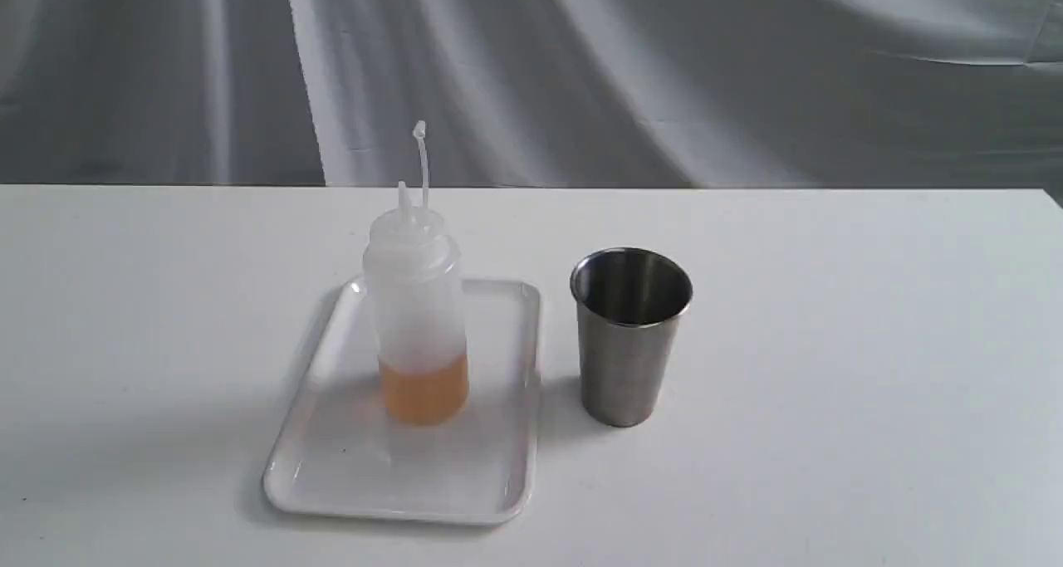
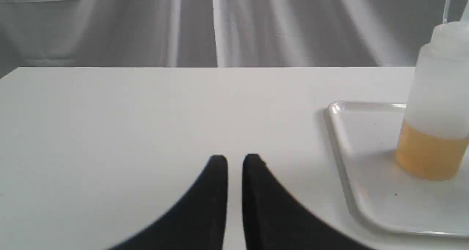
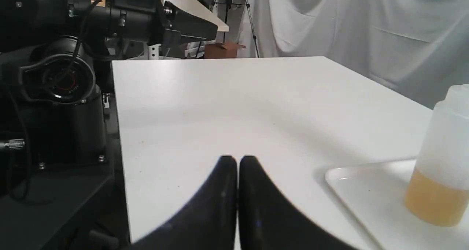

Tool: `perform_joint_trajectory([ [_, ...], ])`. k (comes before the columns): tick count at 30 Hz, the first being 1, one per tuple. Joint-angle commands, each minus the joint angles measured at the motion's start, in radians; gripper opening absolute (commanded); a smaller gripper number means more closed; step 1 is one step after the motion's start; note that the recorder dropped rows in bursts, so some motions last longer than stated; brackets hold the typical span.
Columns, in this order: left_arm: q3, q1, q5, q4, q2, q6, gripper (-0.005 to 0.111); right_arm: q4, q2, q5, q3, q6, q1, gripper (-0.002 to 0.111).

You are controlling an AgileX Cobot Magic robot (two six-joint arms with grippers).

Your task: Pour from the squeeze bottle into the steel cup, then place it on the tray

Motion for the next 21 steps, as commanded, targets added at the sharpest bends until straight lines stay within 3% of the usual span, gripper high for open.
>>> perform_joint_trajectory([
  [1, 0.004, -0.002, -0.007, 0.0, -0.003, -0.004, 0.008, 0.011, -0.006, 0.009, 0.003, 0.016, 0.002, 0.0],
  [21, 0.004, -0.002, -0.007, 0.0, -0.003, -0.004, 0.008, 0.023, -0.032, 0.151, 0.003, 0.023, 0.002, 0.0],
])
